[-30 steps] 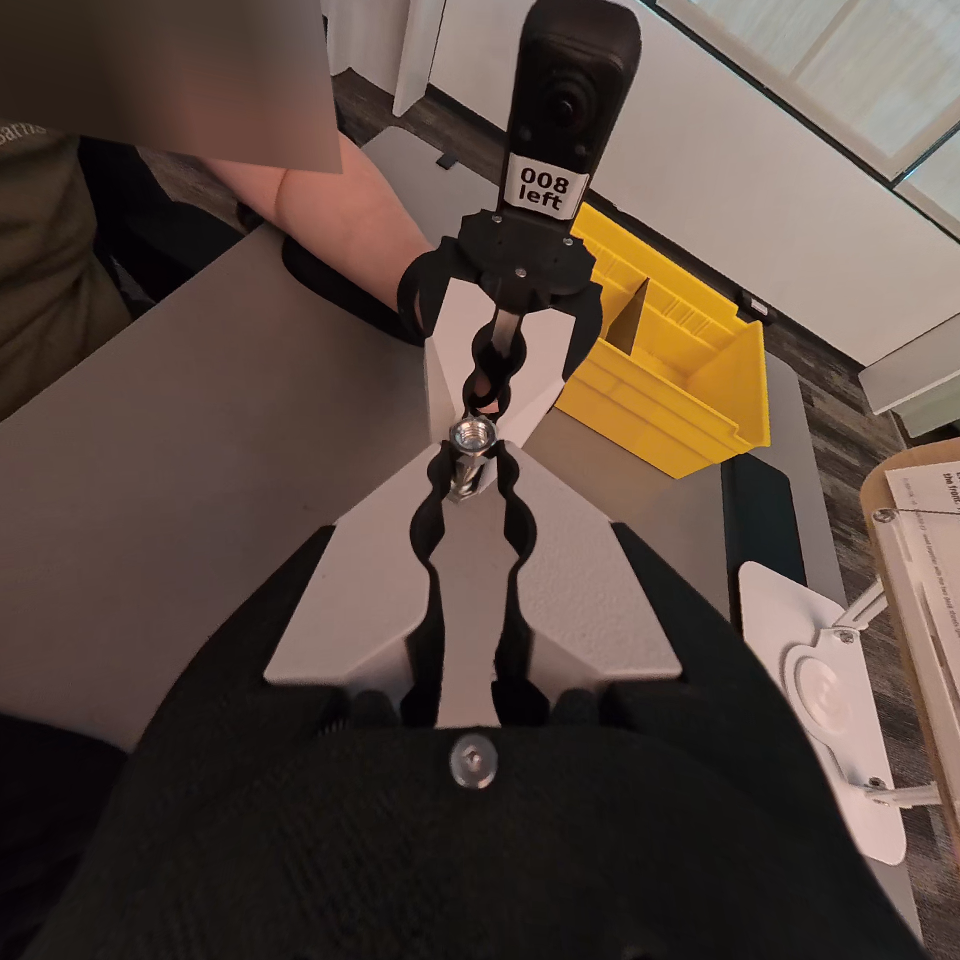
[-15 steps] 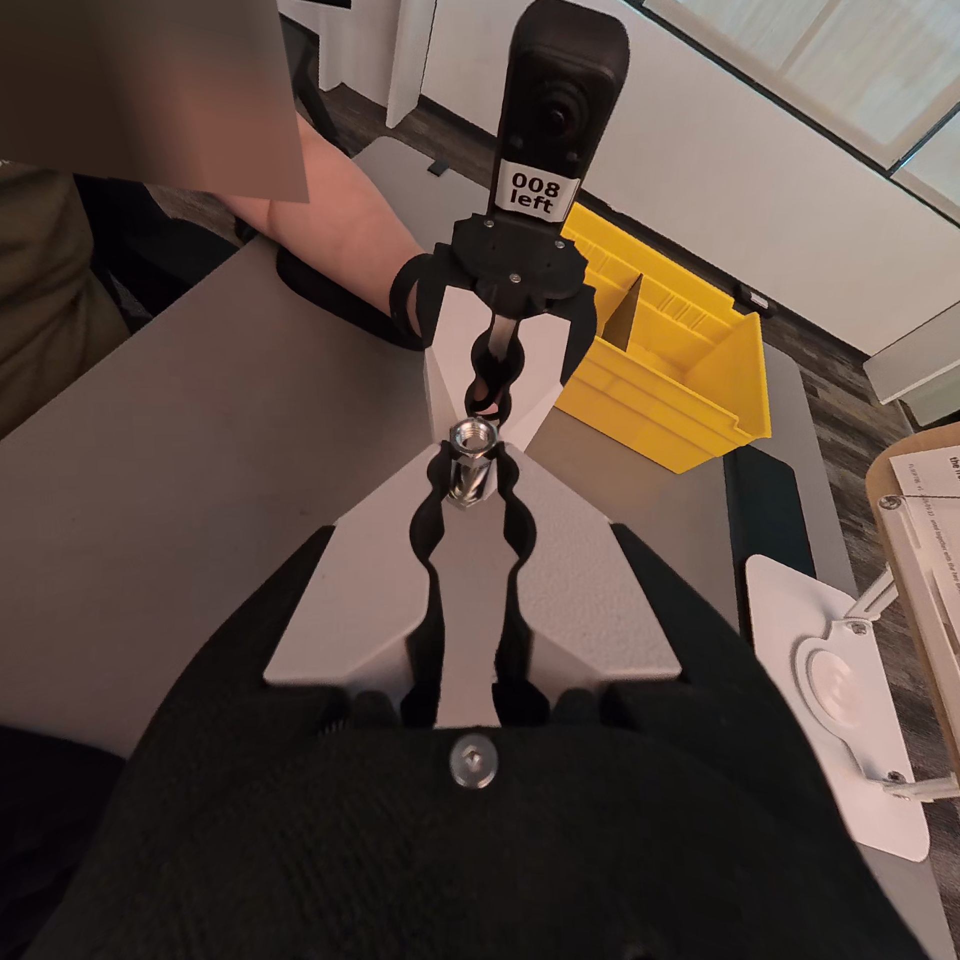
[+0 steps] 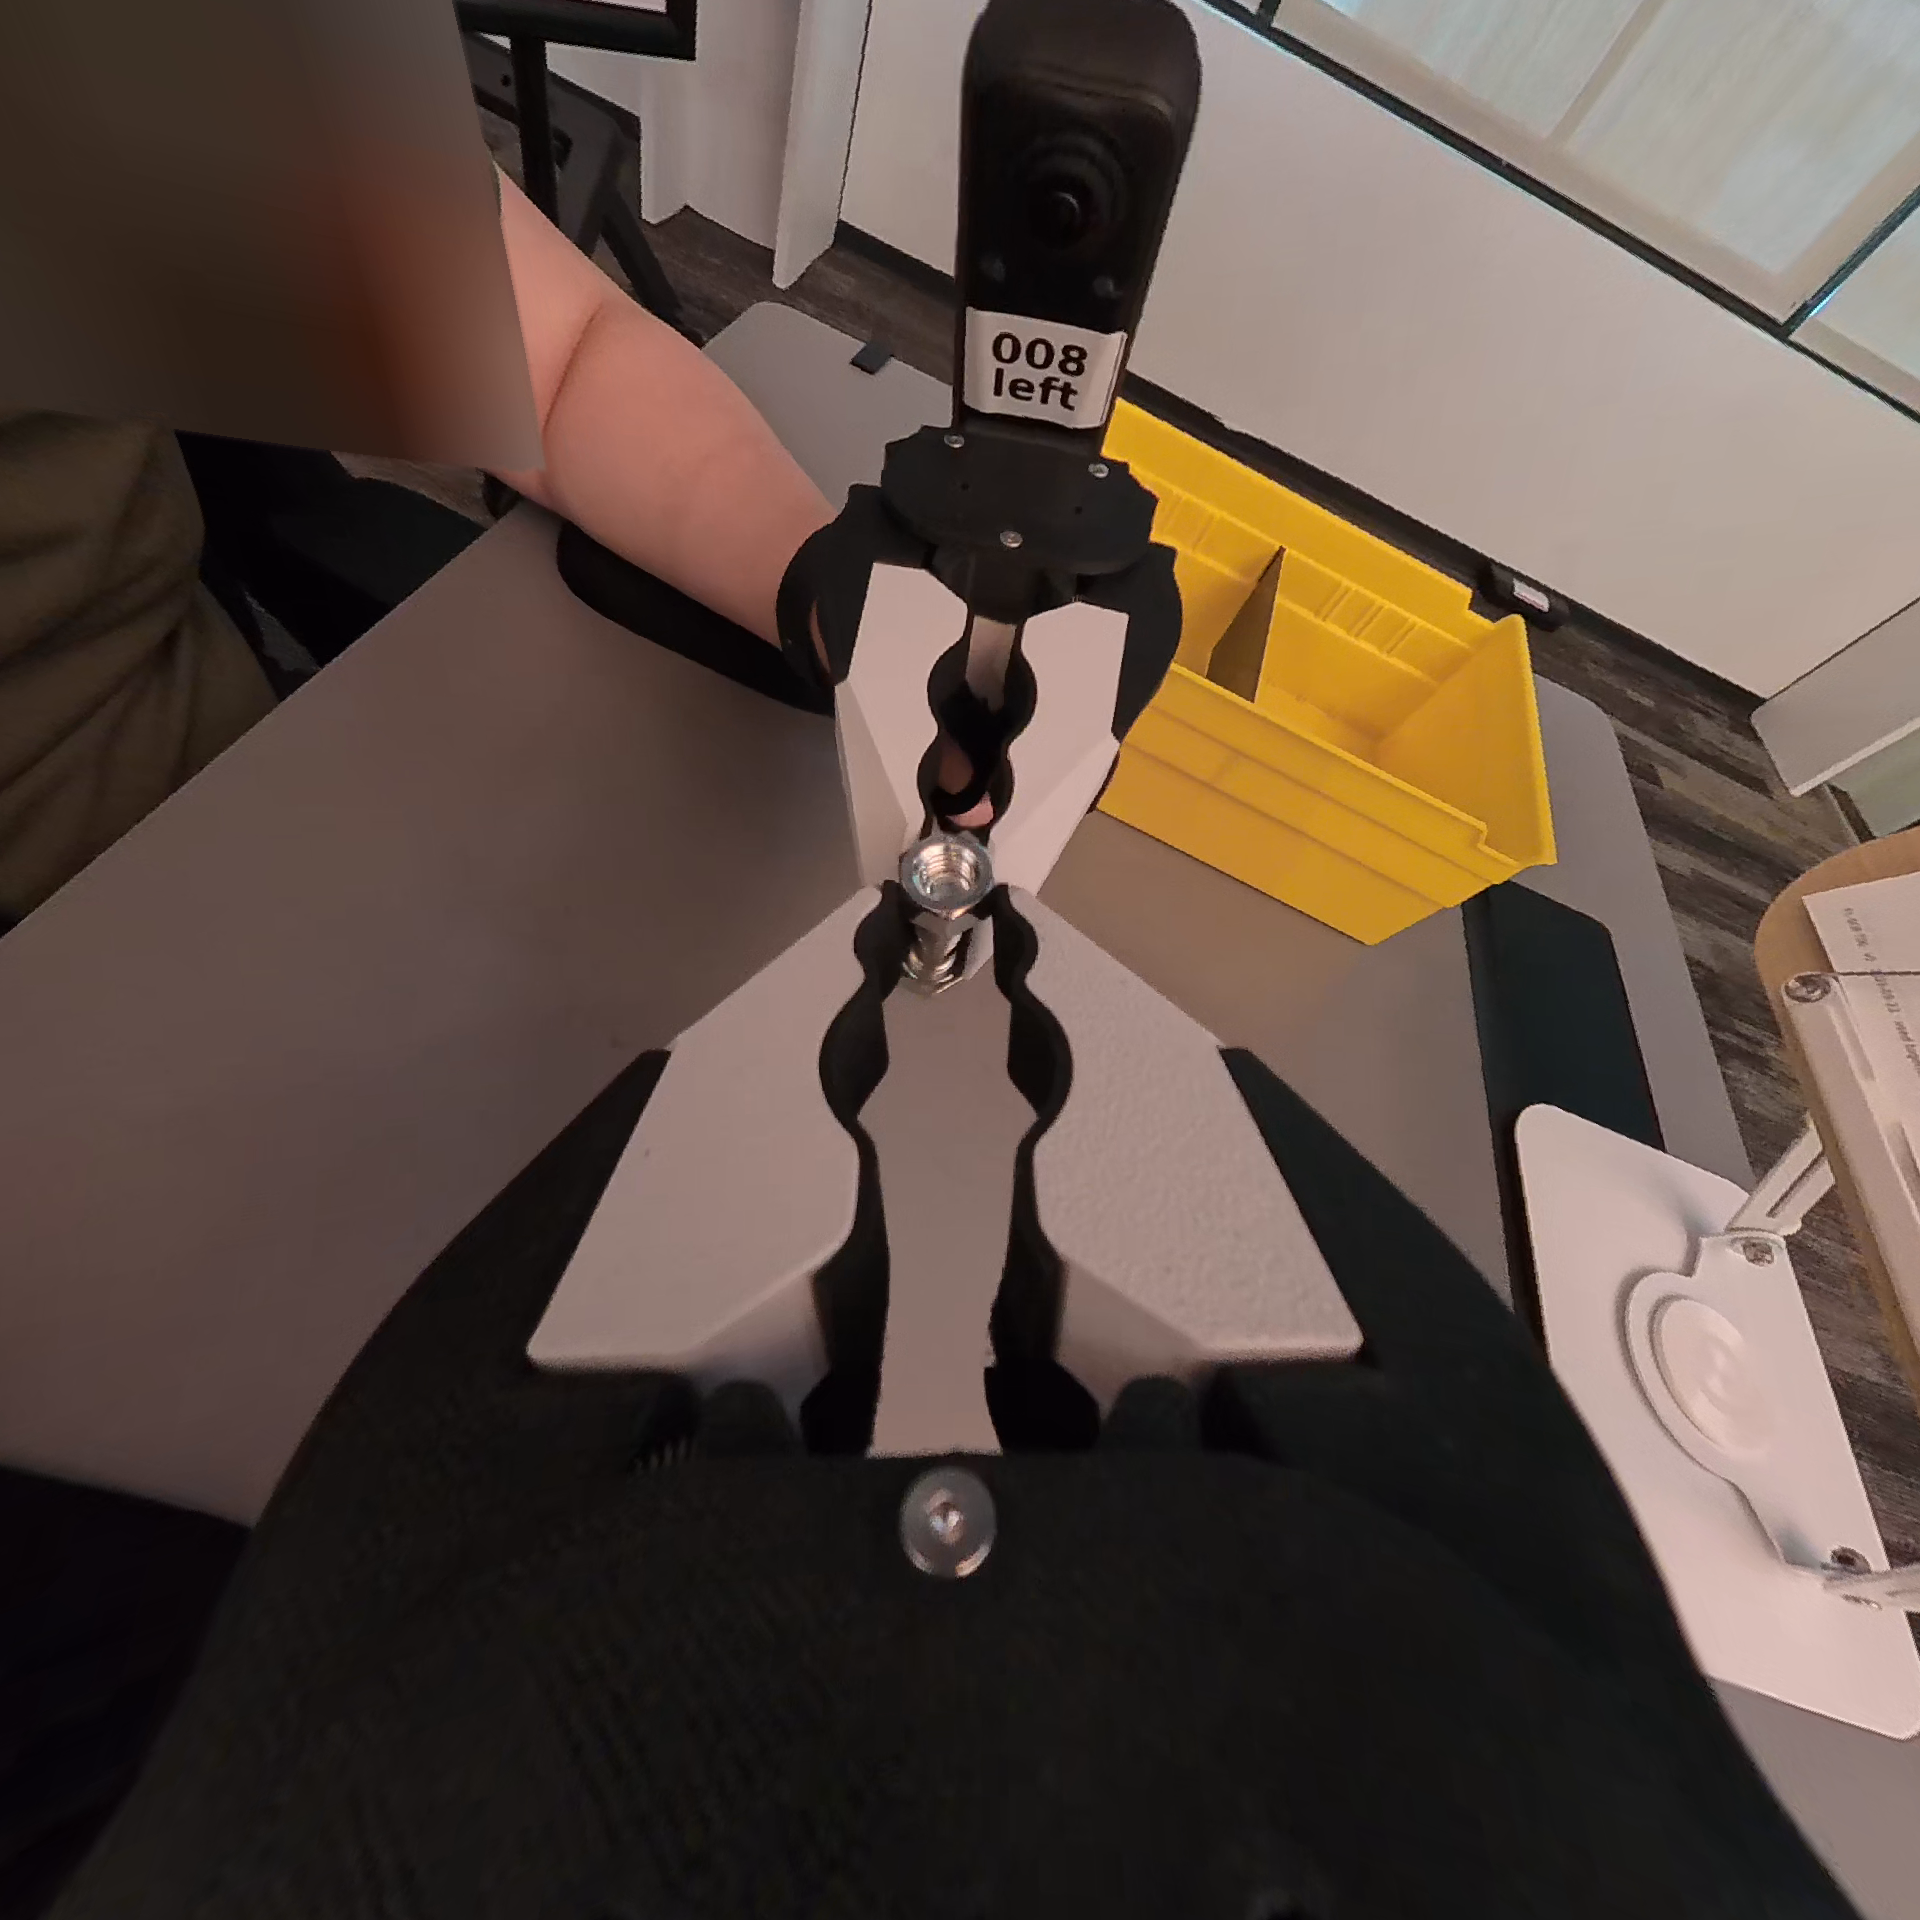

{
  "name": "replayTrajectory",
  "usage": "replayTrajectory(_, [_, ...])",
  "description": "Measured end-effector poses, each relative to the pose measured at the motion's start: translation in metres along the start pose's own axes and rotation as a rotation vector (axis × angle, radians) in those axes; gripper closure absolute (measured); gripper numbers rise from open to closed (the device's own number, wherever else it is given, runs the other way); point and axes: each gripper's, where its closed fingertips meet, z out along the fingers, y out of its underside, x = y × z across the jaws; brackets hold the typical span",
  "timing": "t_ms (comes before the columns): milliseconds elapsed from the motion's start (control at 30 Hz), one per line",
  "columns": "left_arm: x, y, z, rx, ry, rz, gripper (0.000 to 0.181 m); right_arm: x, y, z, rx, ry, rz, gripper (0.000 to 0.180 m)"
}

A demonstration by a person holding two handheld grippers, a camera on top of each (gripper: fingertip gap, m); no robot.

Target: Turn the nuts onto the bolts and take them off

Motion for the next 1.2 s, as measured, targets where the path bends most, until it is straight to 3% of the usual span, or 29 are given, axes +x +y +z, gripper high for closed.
replayTrajectory(300, [-0.005, 0.002, 0.000, -0.007, -0.030, 0.000, 0.173, 0.006, 0.001, 0.002, -0.006, 0.027, 0.003, 0.164])
replayTrajectory(767, [-0.052, 0.010, -0.016, -0.039, -0.275, -0.045, 0.173, 0.053, 0.015, 0.010, -0.017, 0.202, 0.197, 0.164])
replayTrajectory(1200, [-0.045, 0.011, -0.012, -0.041, -0.230, -0.043, 0.173, 0.046, 0.014, 0.006, -0.018, 0.182, 0.140, 0.163])
